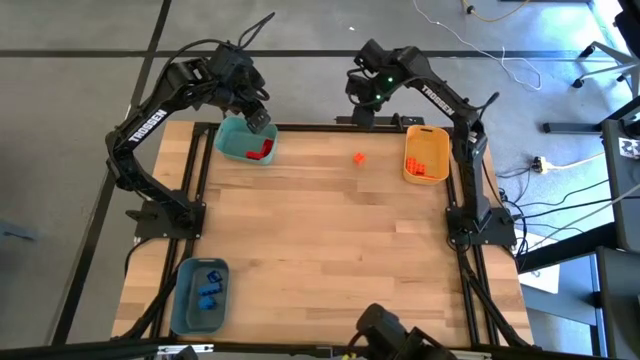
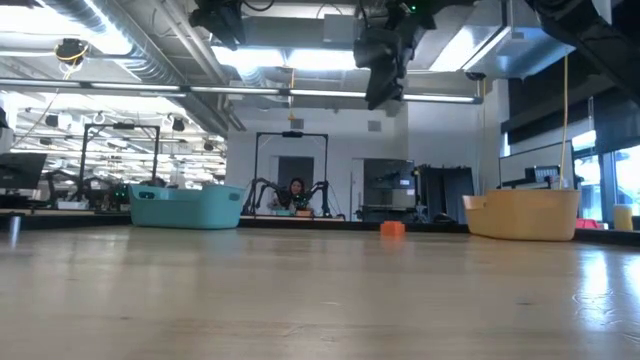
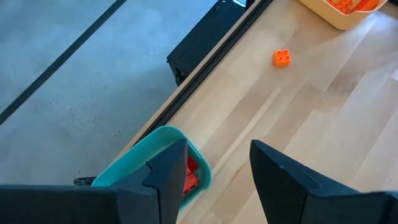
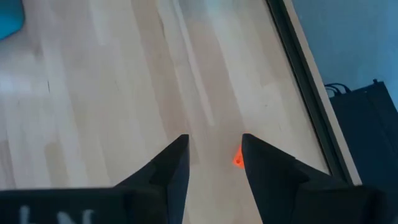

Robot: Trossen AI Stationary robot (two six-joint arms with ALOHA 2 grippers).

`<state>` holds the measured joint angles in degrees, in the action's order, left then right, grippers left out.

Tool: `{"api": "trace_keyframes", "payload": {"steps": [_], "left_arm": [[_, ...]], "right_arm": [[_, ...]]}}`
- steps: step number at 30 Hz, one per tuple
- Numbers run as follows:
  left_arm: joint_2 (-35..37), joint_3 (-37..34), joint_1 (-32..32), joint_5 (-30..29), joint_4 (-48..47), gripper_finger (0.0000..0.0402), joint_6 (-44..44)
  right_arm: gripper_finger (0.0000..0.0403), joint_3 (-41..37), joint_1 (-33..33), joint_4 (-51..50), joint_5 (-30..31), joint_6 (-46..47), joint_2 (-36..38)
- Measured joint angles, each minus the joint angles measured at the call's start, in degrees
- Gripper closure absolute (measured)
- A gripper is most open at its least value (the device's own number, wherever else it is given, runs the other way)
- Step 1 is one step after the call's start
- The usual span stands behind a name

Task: Sort & place blocks by color
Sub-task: Put the orange game piece into the yellow bin

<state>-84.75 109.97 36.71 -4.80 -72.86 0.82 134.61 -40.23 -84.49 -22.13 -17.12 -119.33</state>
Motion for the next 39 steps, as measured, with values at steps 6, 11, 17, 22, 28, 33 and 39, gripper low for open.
{"api": "trace_keyframes", "payload": {"steps": [6, 11, 17, 22, 28, 33, 39], "left_arm": [[0.0, 0.0, 0.0, 0.0, 0.0, 0.0233, 0.0], [0.0, 0.0, 0.0, 0.0, 0.0, 0.0233, 0.0], [0.0, 0.0, 0.0, 0.0, 0.0, 0.0233, 0.0], [0.0, 0.0, 0.0, 0.0, 0.0, 0.0233, 0.1], [0.0, 0.0, 0.0, 0.0, 0.0, 0.0233, 0.3], [0.0, 0.0, 0.0, 0.0, 0.0, 0.0233, 0.5], [0.0, 0.0, 0.0, 0.0, 0.0, 0.0233, 0.6]], "right_arm": [[0.0246, 0.0, 0.0, -0.7, 4.2, 2.7, 0.0], [0.0232, -1.4, 0.4, -1.2, 15.7, 7.7, -0.2], [0.0234, -5.7, 0.6, -2.1, 14.2, 17.7, -0.3], [0.0235, -12.9, 1.5, 0.1, 16.5, 19.8, -0.3], [0.0235, -23.7, 3.7, 8.0, 18.0, 11.0, -0.3], [0.0235, -30.4, 5.3, 15.2, 18.0, 9.1, -0.3], [0.0235, -35.0, 5.6, 22.5, 18.1, 13.5, -0.3]]}}
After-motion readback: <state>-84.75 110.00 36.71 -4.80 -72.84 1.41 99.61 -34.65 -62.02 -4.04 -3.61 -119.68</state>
